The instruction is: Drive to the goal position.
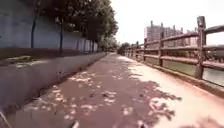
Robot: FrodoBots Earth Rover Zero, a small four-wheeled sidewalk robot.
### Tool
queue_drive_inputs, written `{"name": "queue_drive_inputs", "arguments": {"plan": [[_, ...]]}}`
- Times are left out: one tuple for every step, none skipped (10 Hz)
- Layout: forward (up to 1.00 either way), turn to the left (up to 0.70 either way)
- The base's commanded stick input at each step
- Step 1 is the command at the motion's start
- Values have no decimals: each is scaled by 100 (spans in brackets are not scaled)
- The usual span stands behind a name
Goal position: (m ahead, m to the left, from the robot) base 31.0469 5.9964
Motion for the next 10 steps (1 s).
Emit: {"name": "queue_drive_inputs", "arguments": {"plan": [[70, 0], [70, 0], [70, 0], [70, 0], [70, 0], [70, -19], [70, -34], [70, -5], [70, 0], [70, 0]]}}
